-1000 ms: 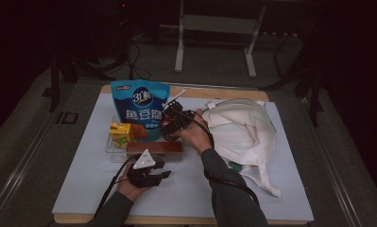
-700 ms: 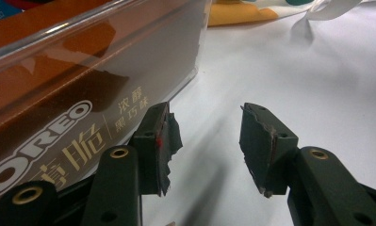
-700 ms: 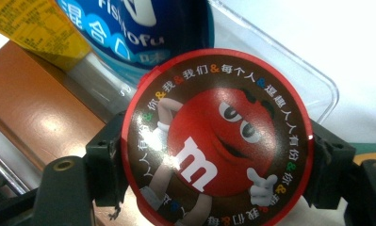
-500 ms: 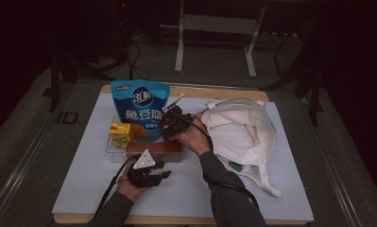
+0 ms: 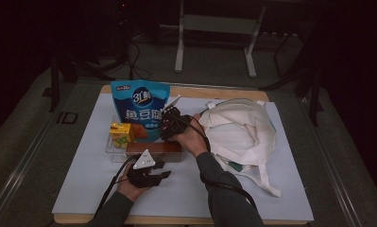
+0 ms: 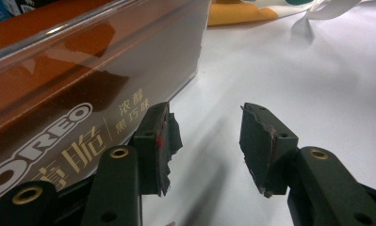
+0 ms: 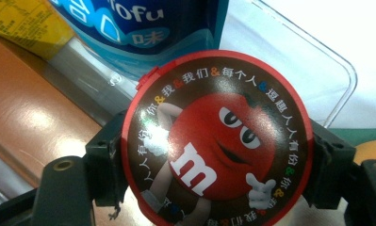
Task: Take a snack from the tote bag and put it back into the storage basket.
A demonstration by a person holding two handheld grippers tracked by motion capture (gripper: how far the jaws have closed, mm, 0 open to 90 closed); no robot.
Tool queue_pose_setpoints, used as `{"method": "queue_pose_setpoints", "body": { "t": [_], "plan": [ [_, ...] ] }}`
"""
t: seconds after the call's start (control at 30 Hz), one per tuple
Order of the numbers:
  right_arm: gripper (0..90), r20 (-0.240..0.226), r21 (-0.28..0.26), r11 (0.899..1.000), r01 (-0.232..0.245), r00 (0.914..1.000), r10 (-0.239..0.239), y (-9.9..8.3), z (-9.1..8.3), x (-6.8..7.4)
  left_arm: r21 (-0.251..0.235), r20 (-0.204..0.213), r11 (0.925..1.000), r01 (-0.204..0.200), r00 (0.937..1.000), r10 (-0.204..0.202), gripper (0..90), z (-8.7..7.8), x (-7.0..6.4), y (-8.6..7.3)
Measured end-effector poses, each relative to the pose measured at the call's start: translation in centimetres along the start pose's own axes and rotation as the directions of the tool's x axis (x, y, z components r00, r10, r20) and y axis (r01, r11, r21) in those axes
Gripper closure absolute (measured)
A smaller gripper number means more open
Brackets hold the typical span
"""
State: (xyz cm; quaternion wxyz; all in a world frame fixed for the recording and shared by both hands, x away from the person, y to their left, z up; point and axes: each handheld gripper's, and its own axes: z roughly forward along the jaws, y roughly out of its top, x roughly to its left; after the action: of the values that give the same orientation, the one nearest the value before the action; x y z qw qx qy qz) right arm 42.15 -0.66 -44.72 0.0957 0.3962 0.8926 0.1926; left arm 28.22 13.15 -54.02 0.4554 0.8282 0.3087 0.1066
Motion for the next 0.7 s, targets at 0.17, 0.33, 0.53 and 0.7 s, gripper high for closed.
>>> {"method": "queue_pose_setpoints", "body": {
  "t": [0.17, 0.33, 0.53, 0.7],
  "plan": [
    [25.4, 0.009, 0.008, 1.0, -0.01, 0.9999, 0.01, 0.05, 0.31, 0.14, 0.0, 0.001, 1.0, 0.001, 1.0, -0.001, 53.3, 0.01, 0.0, 0.0],
    [25.4, 0.01, 0.013, 1.0, -0.012, 0.9999, 0.012, 0.09, 0.51, 0.18, 0.0, 0.0, 1.0, 0.0, 1.0, 0.0, 53.3, 0.0, 0.01, 0.0],
    [25.3, 0.01, 0.016, 1.0, -0.013, 0.9999, 0.013, 0.09, 0.64, 0.21, 0.0, 0.0, 1.0, 0.0, 1.0, 0.0, 53.3, 0.01, 0.0, 0.0],
    [25.2, 0.005, 0.018, 1.0, -0.024, 0.9997, 0.024, 0.03, 0.82, 0.22, 0.0, 0.0, 1.0, 0.001, 1.0, -0.001, 53.3, 0.0, 0.0, 0.0]
  ]
}}
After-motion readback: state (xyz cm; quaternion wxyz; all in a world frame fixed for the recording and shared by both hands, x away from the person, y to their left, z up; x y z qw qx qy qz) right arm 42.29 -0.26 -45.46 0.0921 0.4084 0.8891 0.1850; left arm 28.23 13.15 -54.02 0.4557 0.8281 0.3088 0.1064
